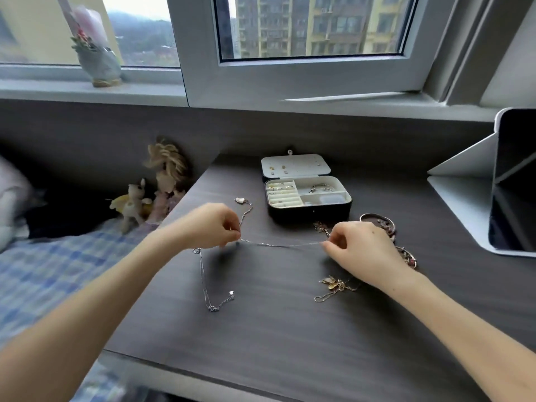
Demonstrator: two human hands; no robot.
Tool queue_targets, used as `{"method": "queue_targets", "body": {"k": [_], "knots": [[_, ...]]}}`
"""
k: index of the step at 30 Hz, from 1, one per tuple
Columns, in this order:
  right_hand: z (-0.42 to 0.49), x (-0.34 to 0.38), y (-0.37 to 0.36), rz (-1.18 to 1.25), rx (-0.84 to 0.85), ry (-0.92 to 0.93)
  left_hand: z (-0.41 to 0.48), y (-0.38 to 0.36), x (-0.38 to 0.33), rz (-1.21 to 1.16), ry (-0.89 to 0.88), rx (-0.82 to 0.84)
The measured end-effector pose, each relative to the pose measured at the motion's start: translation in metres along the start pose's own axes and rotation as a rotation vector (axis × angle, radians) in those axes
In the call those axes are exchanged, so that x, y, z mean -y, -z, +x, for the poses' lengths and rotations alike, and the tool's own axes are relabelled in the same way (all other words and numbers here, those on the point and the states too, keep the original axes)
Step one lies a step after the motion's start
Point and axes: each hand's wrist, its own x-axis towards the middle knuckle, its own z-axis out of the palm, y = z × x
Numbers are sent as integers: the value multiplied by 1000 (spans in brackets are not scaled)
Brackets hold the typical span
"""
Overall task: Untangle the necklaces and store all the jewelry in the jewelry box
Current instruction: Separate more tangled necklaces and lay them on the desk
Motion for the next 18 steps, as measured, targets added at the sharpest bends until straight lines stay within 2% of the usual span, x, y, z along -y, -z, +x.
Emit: {"method": "queue_targets", "body": {"k": [4, 9, 13, 15, 18], "knots": [[3, -6, 1, -83, -16, 65, 4, -1, -11, 280, 5, -13], [-12, -15, 15, -146, -51, 127, -9, 4, -24, 346, -29, -90], [-26, -17, 21, -11, 5, 188, -20, -6, -55, 169, -171, -128], [-29, -15, 21, 21, 46, 212, -20, -20, -74, 52, -262, -90], [-33, -16, 21, 62, 19, 185, -15, -43, -96, -56, -354, -17]]}}
